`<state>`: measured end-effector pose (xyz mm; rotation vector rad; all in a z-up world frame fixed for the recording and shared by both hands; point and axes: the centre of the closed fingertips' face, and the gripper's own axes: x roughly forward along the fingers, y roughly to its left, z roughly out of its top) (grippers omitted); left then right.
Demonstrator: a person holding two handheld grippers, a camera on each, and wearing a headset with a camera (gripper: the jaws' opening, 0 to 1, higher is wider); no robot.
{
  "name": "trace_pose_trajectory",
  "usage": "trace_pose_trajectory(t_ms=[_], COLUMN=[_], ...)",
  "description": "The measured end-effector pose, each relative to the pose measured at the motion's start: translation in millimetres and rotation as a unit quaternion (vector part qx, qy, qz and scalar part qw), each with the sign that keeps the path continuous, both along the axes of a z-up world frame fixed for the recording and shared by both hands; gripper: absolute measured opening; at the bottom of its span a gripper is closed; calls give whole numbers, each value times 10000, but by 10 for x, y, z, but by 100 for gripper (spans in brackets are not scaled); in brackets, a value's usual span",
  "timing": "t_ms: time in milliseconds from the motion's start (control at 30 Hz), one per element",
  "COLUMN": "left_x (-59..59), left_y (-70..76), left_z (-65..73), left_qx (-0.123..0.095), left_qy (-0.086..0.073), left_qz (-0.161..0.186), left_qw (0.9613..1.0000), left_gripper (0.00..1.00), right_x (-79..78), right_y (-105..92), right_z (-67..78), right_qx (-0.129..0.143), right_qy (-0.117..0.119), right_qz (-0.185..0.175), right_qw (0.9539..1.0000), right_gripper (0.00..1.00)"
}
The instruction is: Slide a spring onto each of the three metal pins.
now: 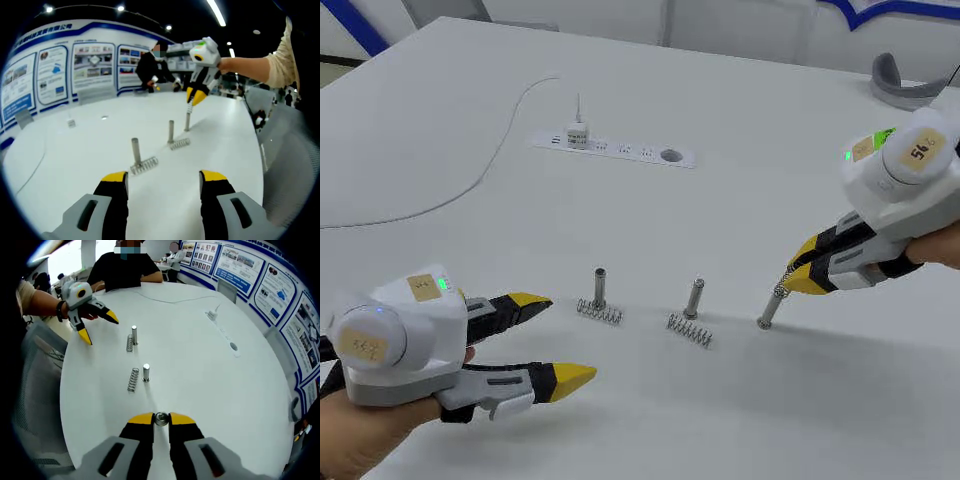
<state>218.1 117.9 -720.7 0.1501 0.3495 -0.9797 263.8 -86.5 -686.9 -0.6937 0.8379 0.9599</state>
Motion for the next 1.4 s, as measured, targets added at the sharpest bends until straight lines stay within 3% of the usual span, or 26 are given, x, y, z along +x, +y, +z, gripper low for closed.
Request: trace_pose_trajectory(t_ms=[433, 1133, 1400], left_x=[-11, -3, -6], left_y=[26, 28, 29], left_z=[-26, -56, -67], left_qx=[6, 12, 23], left_qy=[49, 75, 73], left_qz=[18, 30, 38], left_qw=[10000, 10000, 10000], left_gripper=[57, 57, 57], right_x=[38, 57, 43], right_y=[-1, -6, -2], right_z=[-92, -421, -482], right_qx=[-111, -279, -297], right_qy=[147, 434, 491], right_qz=[32, -13, -42], right_qw=[9998, 9987, 9983], right_gripper=[12, 12, 12])
